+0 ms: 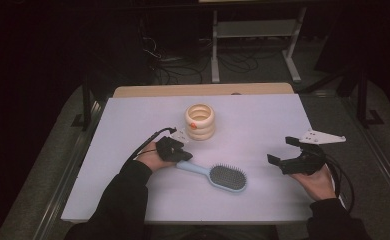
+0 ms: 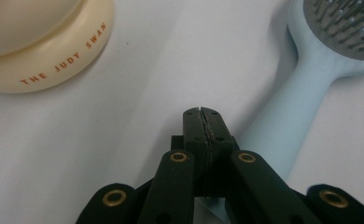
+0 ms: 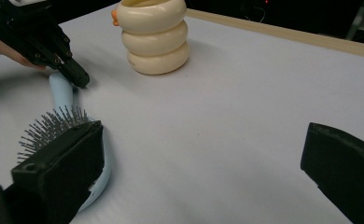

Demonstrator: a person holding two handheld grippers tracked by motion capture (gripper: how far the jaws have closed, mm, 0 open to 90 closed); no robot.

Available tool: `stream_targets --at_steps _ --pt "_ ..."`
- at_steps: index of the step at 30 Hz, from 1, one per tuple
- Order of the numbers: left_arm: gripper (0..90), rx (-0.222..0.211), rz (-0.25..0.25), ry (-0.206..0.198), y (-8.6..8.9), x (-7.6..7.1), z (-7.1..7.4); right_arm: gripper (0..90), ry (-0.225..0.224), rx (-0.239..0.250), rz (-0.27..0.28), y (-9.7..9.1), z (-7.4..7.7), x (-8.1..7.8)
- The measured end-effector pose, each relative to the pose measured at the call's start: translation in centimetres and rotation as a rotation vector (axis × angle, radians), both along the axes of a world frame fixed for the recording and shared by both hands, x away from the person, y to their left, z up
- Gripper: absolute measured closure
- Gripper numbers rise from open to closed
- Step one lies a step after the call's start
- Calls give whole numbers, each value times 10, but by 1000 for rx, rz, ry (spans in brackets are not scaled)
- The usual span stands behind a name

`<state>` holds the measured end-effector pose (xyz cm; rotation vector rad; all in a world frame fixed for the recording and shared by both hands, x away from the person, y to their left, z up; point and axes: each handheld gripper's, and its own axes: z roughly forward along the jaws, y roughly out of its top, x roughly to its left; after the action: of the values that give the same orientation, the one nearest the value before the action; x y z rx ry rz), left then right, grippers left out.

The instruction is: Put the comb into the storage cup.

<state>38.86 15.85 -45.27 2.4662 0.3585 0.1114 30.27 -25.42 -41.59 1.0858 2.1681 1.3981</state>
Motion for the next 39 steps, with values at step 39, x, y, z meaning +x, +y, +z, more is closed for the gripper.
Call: stream_targets --at_steps 39 --pt "900 -2 -91 47 10 -33 -3 0 -7 -6 7 2 0 -2"
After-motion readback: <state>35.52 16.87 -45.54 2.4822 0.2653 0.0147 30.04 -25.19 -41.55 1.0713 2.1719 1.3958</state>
